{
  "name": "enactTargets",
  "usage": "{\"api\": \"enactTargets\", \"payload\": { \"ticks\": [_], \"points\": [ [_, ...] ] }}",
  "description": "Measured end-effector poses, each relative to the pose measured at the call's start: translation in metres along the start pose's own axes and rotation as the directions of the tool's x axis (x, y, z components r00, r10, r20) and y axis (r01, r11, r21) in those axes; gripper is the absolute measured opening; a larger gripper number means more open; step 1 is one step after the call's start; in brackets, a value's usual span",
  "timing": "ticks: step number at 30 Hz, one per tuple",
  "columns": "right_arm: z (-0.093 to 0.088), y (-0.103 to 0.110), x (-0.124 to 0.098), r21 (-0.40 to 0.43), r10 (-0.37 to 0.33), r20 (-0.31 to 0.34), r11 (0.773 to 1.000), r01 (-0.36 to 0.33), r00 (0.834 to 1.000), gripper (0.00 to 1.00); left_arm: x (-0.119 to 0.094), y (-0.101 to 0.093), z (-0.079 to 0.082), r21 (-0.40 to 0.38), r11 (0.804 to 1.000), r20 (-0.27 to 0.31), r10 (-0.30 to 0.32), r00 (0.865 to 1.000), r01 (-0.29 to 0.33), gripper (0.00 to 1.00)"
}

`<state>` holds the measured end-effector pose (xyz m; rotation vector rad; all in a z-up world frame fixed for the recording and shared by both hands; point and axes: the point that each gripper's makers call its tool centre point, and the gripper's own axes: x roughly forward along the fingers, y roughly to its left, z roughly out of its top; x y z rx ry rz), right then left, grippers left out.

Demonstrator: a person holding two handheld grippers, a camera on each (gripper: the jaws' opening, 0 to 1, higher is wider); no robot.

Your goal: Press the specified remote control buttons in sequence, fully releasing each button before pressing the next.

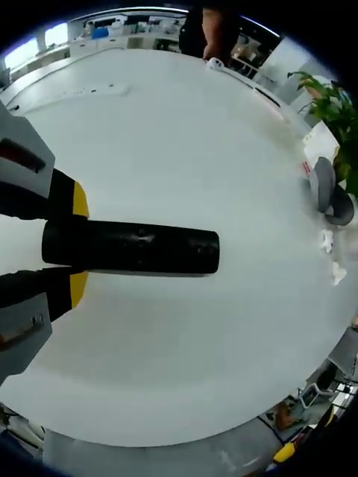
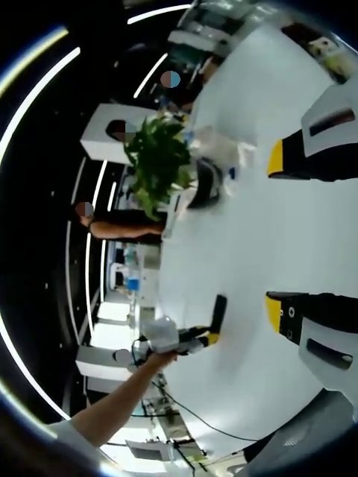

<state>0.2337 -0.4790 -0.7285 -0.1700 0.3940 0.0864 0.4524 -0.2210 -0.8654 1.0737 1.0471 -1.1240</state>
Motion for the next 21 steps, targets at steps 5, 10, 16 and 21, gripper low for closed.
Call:
{"api": "enactTargets", "payload": {
  "ticks": [5,10,16,21],
  "points": [
    [0.001,0.0,-0.001,0.001,-0.001,0.005,1.0,0.001,1.0,0.58,-0.001,-0.008,-0.002,-0.033,0.999,0.021,-0.004,1.0,0.004,0.22],
    [0.0,0.0,-0.001,-0.002,-0.001,0.001,1.0,0.001,1.0,0.58,-0.002,-0.017,-0.002,-0.032,0.999,0.026,-0.018,1.0,0.019,0.22],
    [0.001,0.0,-0.001,0.002,0.002,0.006,1.0,-0.002,1.0,0.57,-0.002,-0.023,-0.002,-0.034,0.999,0.024,-0.03,0.999,0.031,0.23],
    [0.0,0.001,-0.001,-0.001,0.004,0.005,1.0,-0.004,1.0,0.56,-0.003,-0.032,-0.002,-0.032,0.999,0.017,-0.039,0.999,0.04,0.23]
  ]
}}
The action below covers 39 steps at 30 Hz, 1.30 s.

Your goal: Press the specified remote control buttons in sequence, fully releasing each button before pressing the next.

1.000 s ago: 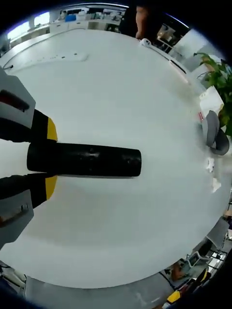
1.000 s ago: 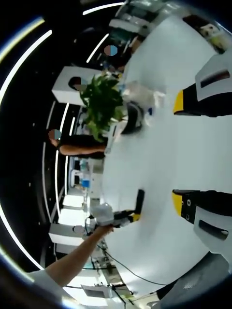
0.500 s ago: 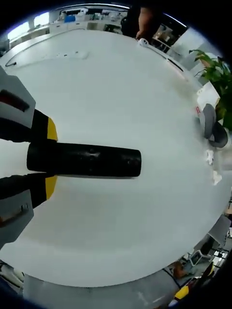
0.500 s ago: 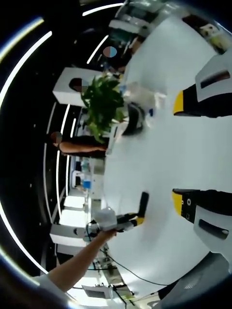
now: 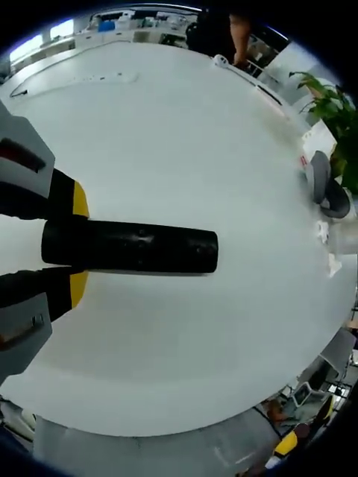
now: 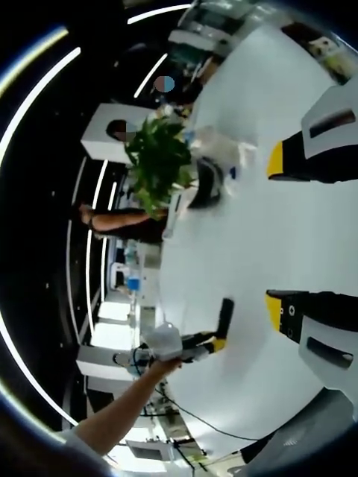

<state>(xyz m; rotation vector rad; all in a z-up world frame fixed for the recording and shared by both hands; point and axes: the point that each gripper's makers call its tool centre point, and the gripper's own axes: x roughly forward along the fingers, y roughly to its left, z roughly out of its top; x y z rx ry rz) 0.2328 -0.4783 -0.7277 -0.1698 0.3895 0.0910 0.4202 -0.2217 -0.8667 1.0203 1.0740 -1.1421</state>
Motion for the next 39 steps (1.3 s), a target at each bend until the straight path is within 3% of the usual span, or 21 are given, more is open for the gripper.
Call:
{"api": "enactTargets", "payload": {
  "ticks": [25,34,39],
  "points": [
    [0.002,0.002,-0.001,0.007,0.015,0.012,1.0,-0.015,1.0,0.52,-0.001,-0.043,-0.004,0.009,1.0,-0.015,-0.024,1.0,0.025,0.23],
    [0.001,0.005,-0.001,0.007,0.032,0.005,0.999,-0.032,0.999,0.45,-0.003,-0.05,-0.004,0.016,1.0,-0.022,-0.003,1.0,0.003,0.23],
    [-0.001,0.003,-0.002,0.021,0.025,-0.006,0.999,-0.025,1.0,0.36,-0.003,-0.054,-0.006,-0.013,1.0,-0.004,-0.012,1.0,0.012,0.23]
  ]
}}
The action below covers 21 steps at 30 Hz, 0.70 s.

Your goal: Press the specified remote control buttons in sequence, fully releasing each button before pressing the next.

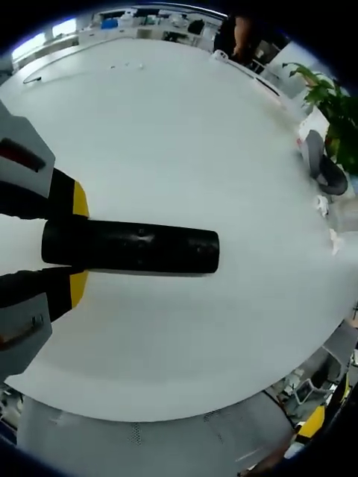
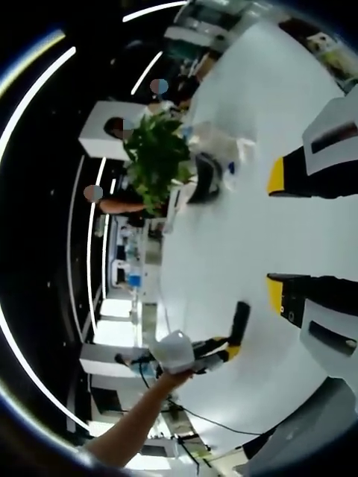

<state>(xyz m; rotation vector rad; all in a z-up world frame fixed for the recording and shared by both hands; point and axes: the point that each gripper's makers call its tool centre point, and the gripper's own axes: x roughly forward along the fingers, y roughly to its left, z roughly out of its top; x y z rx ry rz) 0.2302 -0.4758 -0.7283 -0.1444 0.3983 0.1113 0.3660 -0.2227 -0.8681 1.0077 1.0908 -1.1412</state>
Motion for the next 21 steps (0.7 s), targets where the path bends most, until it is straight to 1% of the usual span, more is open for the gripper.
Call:
{"api": "enactTargets", "payload": {
  "ticks": [2,6,8,9,15,17,18,19,20,21],
  "points": [
    [0.0,-0.001,0.0,-0.001,-0.007,-0.002,1.0,0.007,1.0,0.34,0.0,-0.001,-0.001,-0.015,1.0,0.014,-0.004,1.0,0.004,0.23],
    [-0.005,0.002,0.001,-0.012,0.004,-0.03,1.0,-0.004,1.0,0.26,0.0,-0.006,-0.001,-0.02,1.0,0.024,-0.006,1.0,0.006,0.23],
    [-0.005,0.003,0.001,-0.012,0.009,-0.031,1.0,-0.009,0.999,0.23,0.0,-0.01,-0.001,-0.01,1.0,0.022,-0.009,1.0,0.009,0.23],
    [-0.006,0.003,0.001,-0.008,0.013,-0.038,1.0,-0.014,0.999,0.19,0.0,-0.012,-0.001,-0.007,1.0,0.02,-0.009,1.0,0.009,0.23],
    [-0.009,0.003,0.0,-0.006,0.013,-0.06,1.0,-0.013,0.998,0.07,-0.001,-0.015,-0.002,-0.007,1.0,0.018,-0.012,1.0,0.012,0.23],
    [-0.011,0.002,0.0,-0.013,0.009,-0.072,1.0,-0.01,0.997,0.02,-0.001,-0.018,-0.002,-0.004,1.0,0.011,-0.014,1.0,0.014,0.23],
    [-0.014,0.001,0.0,-0.028,0.002,-0.088,1.0,-0.004,0.996,0.0,0.0,-0.019,-0.002,-0.002,1.0,0.005,-0.014,1.0,0.014,0.23],
    [-0.017,0.0,0.0,-0.046,-0.006,-0.102,0.999,0.001,0.995,0.0,0.0,-0.019,-0.002,-0.001,1.0,0.0,-0.014,1.0,0.014,0.23],
    [-0.016,0.002,0.001,-0.035,-0.006,-0.096,0.999,0.003,0.995,0.0,0.0,-0.02,-0.002,0.002,1.0,-0.003,-0.014,1.0,0.014,0.23],
    [-0.017,0.003,0.0,-0.051,-0.004,-0.104,0.999,-0.002,0.995,0.0,0.0,-0.02,-0.002,0.005,1.0,-0.007,-0.016,1.0,0.016,0.23]
  ]
}}
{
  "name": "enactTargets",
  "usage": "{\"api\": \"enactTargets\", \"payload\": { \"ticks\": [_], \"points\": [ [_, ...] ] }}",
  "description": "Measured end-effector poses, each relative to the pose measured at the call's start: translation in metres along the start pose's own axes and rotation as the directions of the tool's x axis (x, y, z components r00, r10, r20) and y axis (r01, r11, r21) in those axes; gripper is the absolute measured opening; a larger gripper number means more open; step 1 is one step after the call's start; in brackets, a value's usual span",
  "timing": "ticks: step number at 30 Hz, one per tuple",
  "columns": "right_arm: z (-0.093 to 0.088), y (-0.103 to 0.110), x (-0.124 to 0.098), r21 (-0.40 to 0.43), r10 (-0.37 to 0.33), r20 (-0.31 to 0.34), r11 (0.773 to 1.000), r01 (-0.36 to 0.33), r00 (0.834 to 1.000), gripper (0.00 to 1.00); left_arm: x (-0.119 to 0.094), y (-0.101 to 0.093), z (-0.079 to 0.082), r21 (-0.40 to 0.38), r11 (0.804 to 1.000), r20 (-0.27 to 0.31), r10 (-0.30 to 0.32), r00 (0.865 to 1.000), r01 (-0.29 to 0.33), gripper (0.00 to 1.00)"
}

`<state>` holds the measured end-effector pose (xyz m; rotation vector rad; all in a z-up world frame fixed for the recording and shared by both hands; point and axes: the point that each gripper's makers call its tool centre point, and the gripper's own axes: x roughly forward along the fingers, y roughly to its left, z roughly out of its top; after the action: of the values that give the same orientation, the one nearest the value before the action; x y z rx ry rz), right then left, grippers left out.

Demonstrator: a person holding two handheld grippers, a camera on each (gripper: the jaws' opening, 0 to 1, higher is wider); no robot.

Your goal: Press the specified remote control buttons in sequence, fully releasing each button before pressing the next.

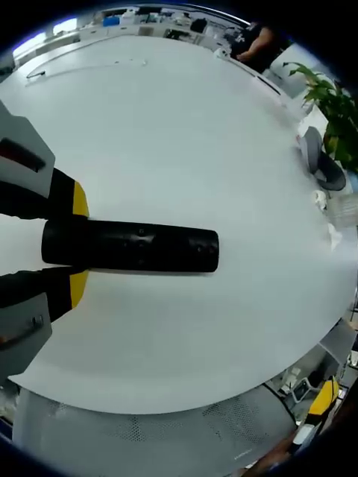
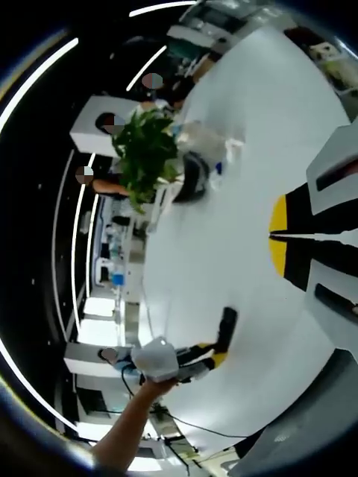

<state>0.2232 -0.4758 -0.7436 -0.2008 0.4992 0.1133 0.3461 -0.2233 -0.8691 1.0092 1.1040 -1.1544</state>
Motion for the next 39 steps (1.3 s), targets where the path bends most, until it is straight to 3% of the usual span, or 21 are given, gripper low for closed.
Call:
{"api": "enactTargets", "payload": {
  "ticks": [5,11,15,39],
  "points": [
    [-0.001,0.002,-0.001,-0.002,0.012,-0.006,1.0,-0.012,1.0,0.0,0.0,0.0,0.0,-0.001,1.0,-0.007,-0.002,1.0,0.002,0.23],
    [-0.002,0.007,-0.002,0.069,0.058,-0.029,0.996,-0.056,0.998,0.0,0.0,-0.003,0.0,-0.002,1.0,-0.007,-0.001,1.0,0.001,0.23],
    [-0.009,0.014,-0.002,0.136,0.104,-0.088,0.987,-0.091,0.991,0.0,-0.001,-0.006,0.0,0.001,1.0,-0.012,-0.002,1.0,0.002,0.23],
    [-0.014,0.012,0.0,0.11,0.086,-0.109,0.991,-0.074,0.99,0.0,-0.003,-0.03,-0.003,0.014,1.0,-0.012,-0.006,1.0,0.007,0.23]
  ]
}}
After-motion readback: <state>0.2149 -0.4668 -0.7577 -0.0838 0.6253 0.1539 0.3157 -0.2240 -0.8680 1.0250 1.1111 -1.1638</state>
